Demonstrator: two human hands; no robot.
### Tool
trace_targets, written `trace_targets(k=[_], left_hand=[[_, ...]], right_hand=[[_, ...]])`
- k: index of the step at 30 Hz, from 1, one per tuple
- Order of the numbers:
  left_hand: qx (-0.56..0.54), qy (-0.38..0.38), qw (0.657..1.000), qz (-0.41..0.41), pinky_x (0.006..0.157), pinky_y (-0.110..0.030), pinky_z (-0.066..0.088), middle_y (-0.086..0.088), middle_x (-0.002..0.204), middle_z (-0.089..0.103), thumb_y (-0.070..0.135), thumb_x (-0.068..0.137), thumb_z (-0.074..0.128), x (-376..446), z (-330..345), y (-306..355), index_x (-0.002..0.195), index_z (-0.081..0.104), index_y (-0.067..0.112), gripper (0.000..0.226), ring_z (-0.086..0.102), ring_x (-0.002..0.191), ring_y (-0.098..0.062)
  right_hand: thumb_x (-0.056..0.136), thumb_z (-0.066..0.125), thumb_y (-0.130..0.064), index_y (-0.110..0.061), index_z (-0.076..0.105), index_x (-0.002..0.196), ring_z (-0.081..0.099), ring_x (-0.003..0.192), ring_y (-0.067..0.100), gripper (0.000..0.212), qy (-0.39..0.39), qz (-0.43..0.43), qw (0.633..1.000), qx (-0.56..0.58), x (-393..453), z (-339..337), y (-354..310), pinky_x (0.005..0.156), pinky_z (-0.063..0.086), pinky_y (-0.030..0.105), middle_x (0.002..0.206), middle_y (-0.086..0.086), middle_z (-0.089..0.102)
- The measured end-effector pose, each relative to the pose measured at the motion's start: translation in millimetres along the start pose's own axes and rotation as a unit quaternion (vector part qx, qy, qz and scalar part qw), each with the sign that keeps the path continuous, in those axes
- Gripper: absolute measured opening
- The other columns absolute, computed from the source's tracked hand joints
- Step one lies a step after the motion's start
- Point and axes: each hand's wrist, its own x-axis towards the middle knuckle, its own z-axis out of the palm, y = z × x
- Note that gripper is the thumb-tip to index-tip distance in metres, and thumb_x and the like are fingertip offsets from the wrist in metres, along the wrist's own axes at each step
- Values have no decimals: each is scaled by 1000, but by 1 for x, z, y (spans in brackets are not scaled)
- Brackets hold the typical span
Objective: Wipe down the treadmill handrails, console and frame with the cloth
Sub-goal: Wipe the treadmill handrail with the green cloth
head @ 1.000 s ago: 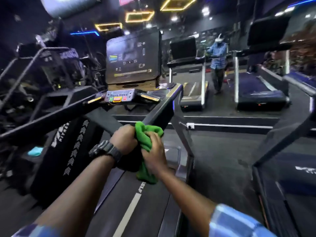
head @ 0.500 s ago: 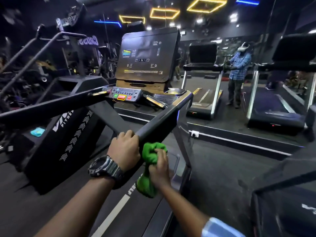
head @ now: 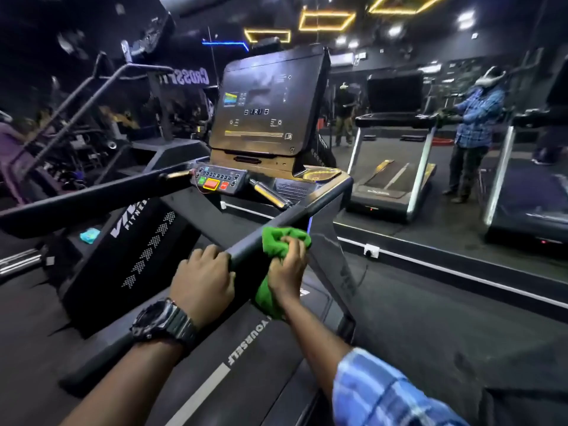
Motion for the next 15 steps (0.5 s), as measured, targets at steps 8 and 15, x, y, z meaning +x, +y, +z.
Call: trace_targets(k=[8,15], left_hand=[[3,3,1000,-18,74,-40,48,-3,105,58,44,81,48,32,13,22,98,61,19,33,54,96,-30],[-8,4,1000,4,76,-41,47,-6,107,56,41,85,44,68,20,44,104,60,17,35,52,97,-32]], right_hand=[[58,43,-11,-11,56,112,46,108,22,55,-98,-209,970,-70,-2,-26,47,99,38,39,113,8,55],[64,48,-10,-18,65,105,55,103,26,45,2,-146,988,-59,98,-12,-4,94,39,37,110,1,63]])
